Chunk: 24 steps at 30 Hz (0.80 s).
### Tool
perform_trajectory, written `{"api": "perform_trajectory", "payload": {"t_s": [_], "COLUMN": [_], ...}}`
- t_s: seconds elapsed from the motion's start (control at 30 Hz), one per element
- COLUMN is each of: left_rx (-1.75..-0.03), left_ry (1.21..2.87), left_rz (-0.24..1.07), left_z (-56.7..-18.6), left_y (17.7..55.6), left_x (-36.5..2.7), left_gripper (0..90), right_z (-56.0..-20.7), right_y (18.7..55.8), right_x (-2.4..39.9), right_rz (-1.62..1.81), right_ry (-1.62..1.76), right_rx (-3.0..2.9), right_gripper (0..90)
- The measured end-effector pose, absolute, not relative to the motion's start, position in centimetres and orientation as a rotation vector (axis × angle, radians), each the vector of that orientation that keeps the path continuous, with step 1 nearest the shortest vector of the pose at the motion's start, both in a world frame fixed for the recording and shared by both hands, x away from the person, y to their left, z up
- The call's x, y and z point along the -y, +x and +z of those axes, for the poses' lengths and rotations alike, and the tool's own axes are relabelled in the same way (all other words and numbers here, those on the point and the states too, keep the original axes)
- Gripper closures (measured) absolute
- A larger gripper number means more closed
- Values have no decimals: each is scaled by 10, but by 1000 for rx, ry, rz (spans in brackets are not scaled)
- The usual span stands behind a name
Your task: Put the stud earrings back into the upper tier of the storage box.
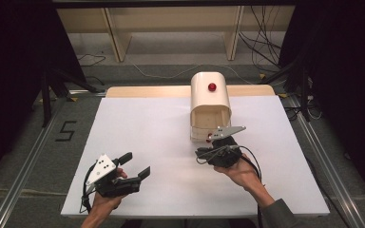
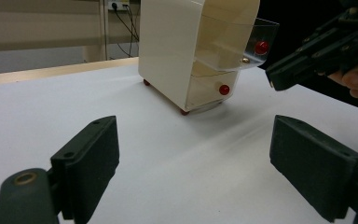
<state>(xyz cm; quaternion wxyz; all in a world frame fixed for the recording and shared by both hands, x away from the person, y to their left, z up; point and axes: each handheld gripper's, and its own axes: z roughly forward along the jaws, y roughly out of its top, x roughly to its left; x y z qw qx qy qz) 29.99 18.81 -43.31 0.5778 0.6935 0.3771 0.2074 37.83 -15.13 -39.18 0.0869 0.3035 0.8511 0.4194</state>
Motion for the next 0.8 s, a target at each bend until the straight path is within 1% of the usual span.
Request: {"api": "perform_trajectory", "payload": {"t_s": [0.37, 0.8], "left_rx": [-882, -884], "left_ry": [1622, 1622], "left_rz": [485, 484], "left_z": [-433, -433], "left_y": [300, 300], "left_x": [-188, -188], "left_gripper": [152, 152], "right_z": [-367, -349], "right_y": [380, 390], "right_x": [152, 163], "right_rz": [1339, 1392], "right_ry": [885, 919], "right_rx": [-2477, -2389], "right_gripper": [821, 821]}}
